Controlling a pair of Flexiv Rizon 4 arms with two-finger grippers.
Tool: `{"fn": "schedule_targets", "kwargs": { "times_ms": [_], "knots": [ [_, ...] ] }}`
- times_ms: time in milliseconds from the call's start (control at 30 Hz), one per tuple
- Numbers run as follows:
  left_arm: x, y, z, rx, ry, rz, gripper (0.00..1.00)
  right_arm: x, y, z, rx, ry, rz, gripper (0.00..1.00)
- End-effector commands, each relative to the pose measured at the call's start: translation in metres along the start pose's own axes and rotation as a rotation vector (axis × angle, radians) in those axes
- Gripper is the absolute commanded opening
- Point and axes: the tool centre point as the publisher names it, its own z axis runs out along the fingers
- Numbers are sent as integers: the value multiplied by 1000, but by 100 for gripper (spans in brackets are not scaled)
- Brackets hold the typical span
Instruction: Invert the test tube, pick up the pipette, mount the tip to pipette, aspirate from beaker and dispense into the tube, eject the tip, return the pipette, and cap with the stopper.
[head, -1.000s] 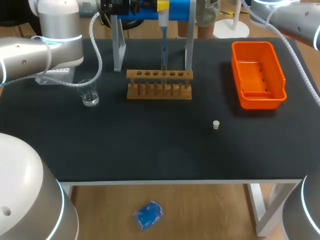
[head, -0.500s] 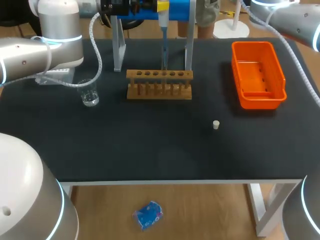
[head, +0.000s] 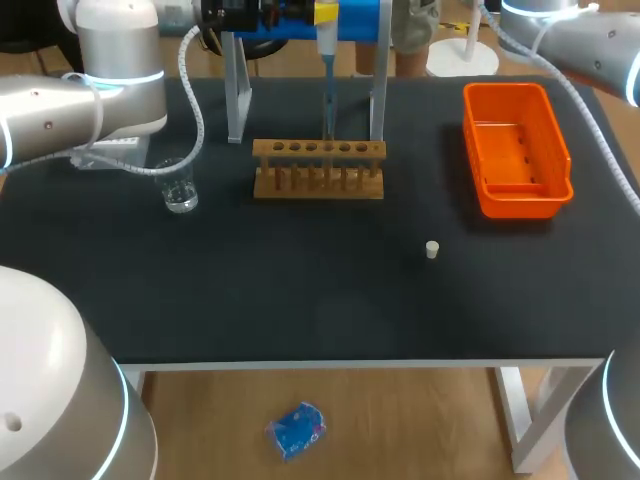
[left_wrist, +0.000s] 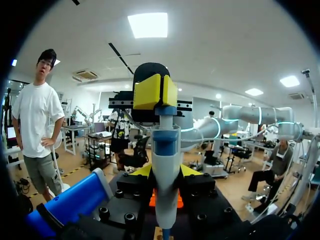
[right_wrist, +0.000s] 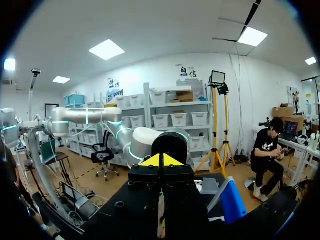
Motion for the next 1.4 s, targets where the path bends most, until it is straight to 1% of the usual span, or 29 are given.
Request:
{"fn": "schedule_targets", "kwargs": {
  "times_ms": [33, 633, 867, 1067, 1400],
  "knots": [
    [1, -4, 0, 1, -5, 1, 0, 3, -8, 1, -3, -4, 4, 0],
    [1, -4, 0, 1, -5, 1, 0, 4, -18, 2, -9, -8, 30, 0],
    [1, -4, 0, 1, -5, 1, 0, 4, -18, 2, -10, -7, 33, 0],
    [1, -4, 0, 1, -5, 1, 0, 3, -13, 2, -7, -7, 24, 0],
    [1, -4, 0, 1, -5, 1, 0, -2, 7, 0, 15, -7, -23, 0]
  ]
}}
